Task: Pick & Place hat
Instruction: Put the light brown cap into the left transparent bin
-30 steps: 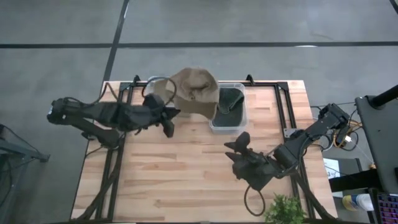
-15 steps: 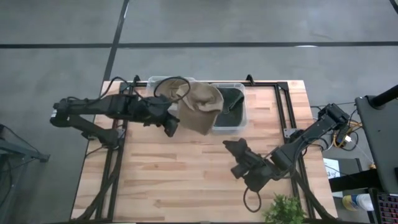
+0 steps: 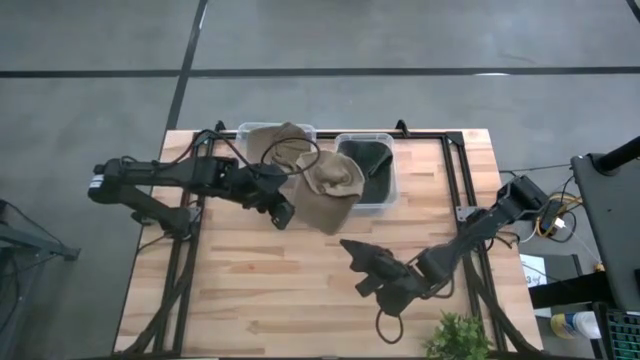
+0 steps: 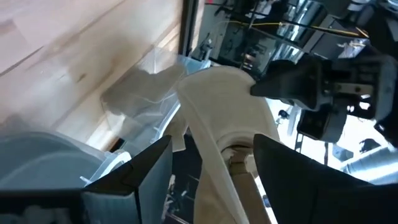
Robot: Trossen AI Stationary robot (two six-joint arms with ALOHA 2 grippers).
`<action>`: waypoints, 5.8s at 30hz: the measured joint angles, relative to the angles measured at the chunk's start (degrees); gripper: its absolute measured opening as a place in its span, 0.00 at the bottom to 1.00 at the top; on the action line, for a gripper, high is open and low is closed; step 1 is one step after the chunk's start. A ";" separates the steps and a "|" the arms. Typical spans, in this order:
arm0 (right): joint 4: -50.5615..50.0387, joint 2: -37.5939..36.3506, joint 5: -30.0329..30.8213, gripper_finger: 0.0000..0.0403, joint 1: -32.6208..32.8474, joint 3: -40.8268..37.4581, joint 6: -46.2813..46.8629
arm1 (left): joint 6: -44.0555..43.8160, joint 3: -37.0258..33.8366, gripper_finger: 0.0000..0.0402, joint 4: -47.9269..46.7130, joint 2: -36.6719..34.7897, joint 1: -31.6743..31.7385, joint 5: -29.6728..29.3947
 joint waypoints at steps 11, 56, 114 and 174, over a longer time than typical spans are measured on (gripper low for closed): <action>3.10 3.17 1.82 0.53 -3.25 0.33 -5.06 | -0.07 -0.35 0.00 -0.03 2.31 -1.94 5.02; 2.22 2.70 6.14 0.02 -8.33 0.38 1.03 | 47.98 8.04 0.34 4.59 1.95 -4.95 -33.24; -23.35 -10.92 -34.54 0.02 -20.23 13.53 21.82 | 104.91 -16.66 0.34 39.04 2.41 -24.29 -58.02; -25.67 -14.57 -33.18 0.45 -20.80 13.51 33.93 | 105.61 -31.11 0.02 23.26 -12.08 -11.16 -64.30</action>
